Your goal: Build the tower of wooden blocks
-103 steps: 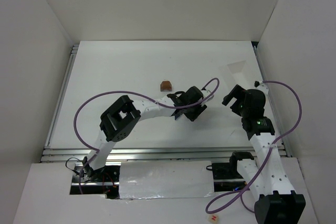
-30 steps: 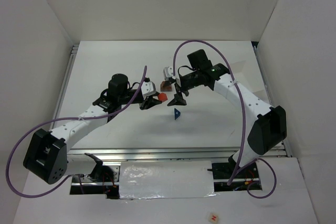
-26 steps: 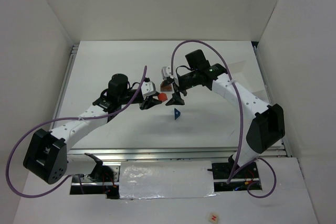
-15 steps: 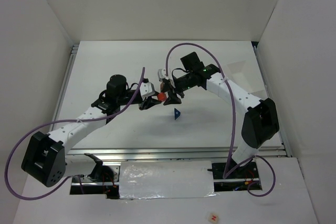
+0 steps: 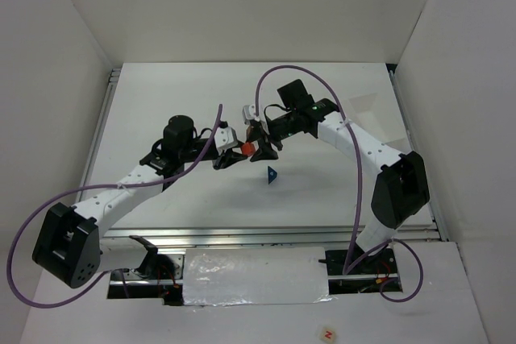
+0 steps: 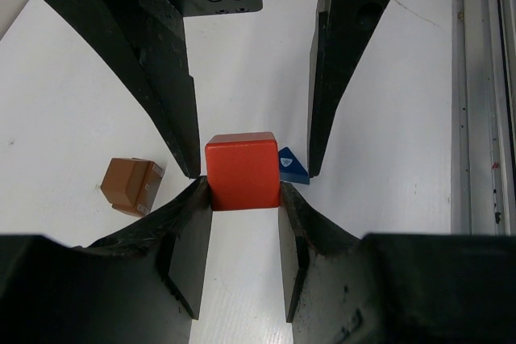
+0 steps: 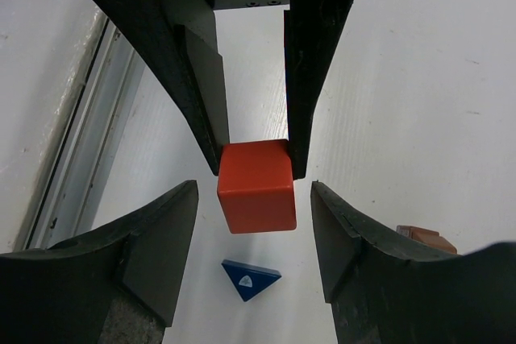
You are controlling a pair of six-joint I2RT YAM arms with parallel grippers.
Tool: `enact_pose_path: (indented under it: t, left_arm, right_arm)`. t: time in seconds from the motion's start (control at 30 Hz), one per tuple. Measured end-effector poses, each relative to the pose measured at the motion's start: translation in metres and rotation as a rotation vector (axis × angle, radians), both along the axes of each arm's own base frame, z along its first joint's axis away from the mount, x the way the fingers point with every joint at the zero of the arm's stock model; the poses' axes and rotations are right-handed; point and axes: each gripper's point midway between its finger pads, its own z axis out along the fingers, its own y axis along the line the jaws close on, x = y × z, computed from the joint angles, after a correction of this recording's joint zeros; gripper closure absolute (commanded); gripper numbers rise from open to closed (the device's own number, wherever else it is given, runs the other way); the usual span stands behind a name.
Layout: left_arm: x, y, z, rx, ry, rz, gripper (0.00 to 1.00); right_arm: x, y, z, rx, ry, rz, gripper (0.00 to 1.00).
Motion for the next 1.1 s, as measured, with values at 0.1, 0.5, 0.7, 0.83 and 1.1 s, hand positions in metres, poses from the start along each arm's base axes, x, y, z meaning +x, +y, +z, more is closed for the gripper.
enact_pose_path:
  t: [0.1,0.5,0.7,0.83,1.1]
  left_arm:
    - [0.000,0.001,-0.001,0.005,-0.004,0.002,1.00]
    - [-0.002,0.003,-0.001,0.008,-0.012,0.001,1.00]
    - [-0.001,0.004,0.001,0.007,-0.015,0.013,0.76]
    - [0.001,0.006,0.002,0.011,-0.021,0.032,0.28]
    - [0.007,0.022,-0.006,0.021,-0.002,0.111,0.01]
  right_arm:
    - [-0.001,0.000,0.000,0.002,0.003,0.001,0.39]
    - [-0.001,0.001,0.005,0.015,-0.001,0.001,0.68]
    - [0.001,0.002,0.006,0.020,-0.002,-0.007,0.87]
    - [0.006,0.003,0.008,0.019,0.002,-0.035,1.00]
    - [0.025,-0.009,0.003,-0.044,-0.013,-0.142,1.00]
